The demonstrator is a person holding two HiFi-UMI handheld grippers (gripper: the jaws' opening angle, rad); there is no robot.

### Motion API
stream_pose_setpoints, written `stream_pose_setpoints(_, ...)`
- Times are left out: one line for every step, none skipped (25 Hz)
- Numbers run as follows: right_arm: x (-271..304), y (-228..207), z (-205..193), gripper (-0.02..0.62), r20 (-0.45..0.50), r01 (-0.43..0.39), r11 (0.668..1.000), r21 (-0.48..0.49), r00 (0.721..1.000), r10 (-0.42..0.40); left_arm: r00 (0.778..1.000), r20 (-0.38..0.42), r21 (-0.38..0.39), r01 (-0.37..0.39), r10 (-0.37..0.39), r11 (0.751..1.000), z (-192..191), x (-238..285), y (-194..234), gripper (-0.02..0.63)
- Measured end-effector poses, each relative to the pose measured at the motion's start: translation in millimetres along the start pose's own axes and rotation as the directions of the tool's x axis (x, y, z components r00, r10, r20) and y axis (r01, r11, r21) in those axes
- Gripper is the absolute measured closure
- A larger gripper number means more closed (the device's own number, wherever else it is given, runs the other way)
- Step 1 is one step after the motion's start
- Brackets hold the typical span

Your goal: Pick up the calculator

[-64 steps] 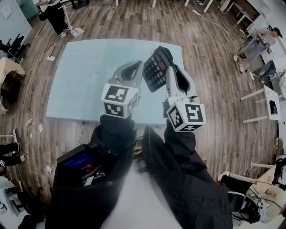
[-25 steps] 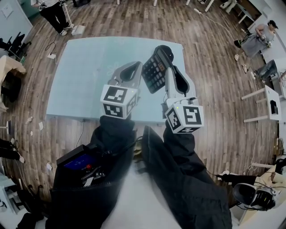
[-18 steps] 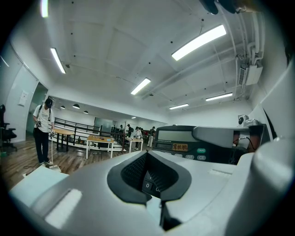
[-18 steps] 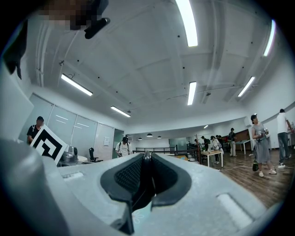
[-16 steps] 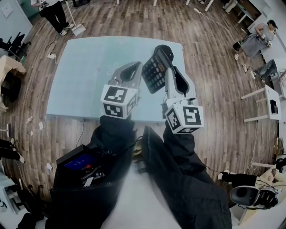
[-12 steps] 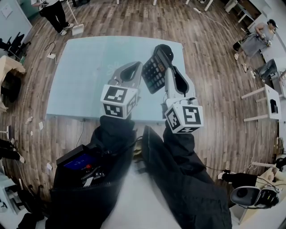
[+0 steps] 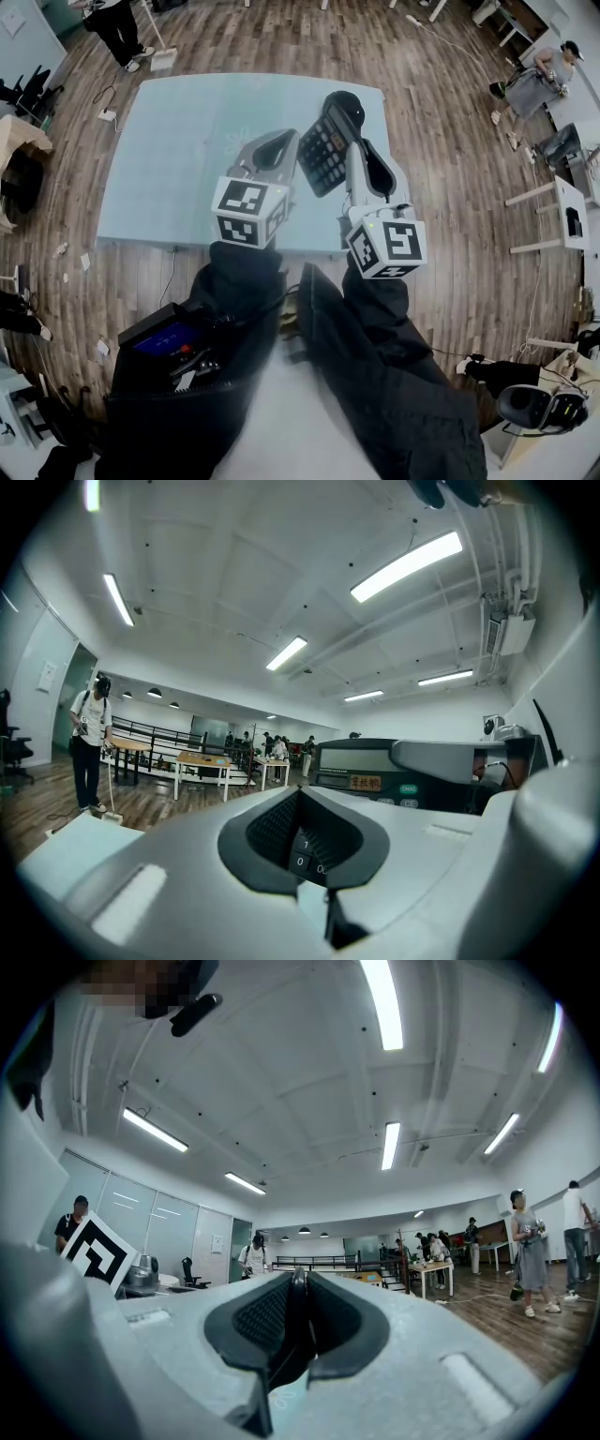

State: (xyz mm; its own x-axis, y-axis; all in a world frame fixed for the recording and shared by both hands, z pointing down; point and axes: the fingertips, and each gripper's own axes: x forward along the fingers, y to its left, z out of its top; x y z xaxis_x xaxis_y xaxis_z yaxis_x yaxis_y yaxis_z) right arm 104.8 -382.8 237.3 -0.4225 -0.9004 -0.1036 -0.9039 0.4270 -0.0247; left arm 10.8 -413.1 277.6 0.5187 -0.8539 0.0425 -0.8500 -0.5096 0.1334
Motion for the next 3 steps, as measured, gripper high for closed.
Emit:
stream_pose_setpoints(0.2,0.1,0.1,0.549,-0.001,-0.001,1.000,0.000,1.000,0.001,1.000,-0.001,0.000,0.000,0.000,1.000,-0.1,0.2,-0.1,0.604)
stream_pose_setpoints(0.4,0.3,0.3,0.549,-0.001,-0.002,1.000,0.000,1.000,0.002,1.000,-0.002,0.000,0.001,-0.001,1.000,-0.1,0.3,-0.2,0.604)
stream_pose_setpoints(0.6,0.4,0.4,0.549,-0.002,-0.003,1.000,-0.001,1.000,0.003,1.000,-0.003,0.000,0.002,-0.002,1.000,-0.2,0.5,-0.4,0.604)
